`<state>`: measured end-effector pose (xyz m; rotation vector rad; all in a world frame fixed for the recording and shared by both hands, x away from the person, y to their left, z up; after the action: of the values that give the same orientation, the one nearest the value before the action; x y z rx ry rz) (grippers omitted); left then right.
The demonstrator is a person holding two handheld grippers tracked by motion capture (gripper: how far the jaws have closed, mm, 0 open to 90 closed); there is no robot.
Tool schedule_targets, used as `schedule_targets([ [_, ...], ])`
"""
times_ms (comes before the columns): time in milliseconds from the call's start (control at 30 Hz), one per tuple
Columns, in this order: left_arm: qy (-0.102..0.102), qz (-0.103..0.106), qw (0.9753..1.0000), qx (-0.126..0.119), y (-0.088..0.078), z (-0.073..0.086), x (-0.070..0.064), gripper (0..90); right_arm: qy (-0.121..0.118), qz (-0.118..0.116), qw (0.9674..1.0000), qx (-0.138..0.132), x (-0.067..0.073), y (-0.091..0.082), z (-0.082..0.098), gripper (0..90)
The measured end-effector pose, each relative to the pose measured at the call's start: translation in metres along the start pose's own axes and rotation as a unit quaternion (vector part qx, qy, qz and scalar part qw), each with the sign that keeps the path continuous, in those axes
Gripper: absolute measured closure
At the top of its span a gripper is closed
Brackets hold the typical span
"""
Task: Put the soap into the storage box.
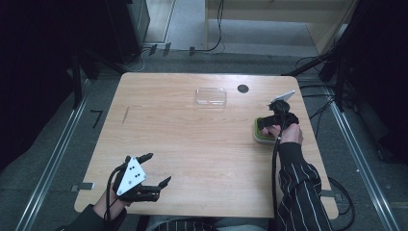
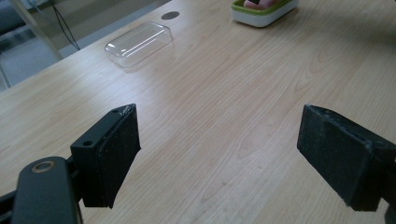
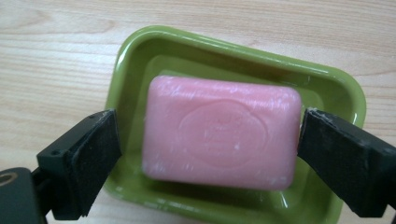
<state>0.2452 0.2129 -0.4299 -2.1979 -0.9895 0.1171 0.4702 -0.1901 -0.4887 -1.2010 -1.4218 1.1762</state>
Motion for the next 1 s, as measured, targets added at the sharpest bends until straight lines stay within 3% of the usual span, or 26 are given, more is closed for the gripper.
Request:
schedule_targets([
  [133,0.001,0.001,1.0000,0.000,0.000,0.000,0.000,14.0,-0.013,0.001,0.9999,0.001,0.004,-0.007,0.005,6.5],
  [467,0.001,0.001,1.0000,0.000,0.000,0.000,0.000,14.0,-0.058,0.007,0.9977,0.034,0.015,-0.016,0.023,6.3],
  [733,0.001,0.001,1.0000,0.000,0.000,0.000,0.000,14.0,-0.106,0.018,0.9927,0.055,0.029,-0.022,0.040,5.9],
  [1000,0.001,0.002,1.0000,0.000,0.000,0.000,0.000,14.0,-0.138,0.022,0.9883,0.061,0.042,-0.030,0.056,5.0],
])
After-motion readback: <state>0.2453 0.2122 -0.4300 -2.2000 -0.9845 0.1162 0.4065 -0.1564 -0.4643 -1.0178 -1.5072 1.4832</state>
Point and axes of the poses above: each handheld gripper's, and its own axes: y roughly forward along the jaws, z roughly out of its underside, x roughly to its left, the point moved 5 cm from there along y, roughly forward along the jaws, and after that the axes turned 11 degrees about x, right-handed, at the moved point
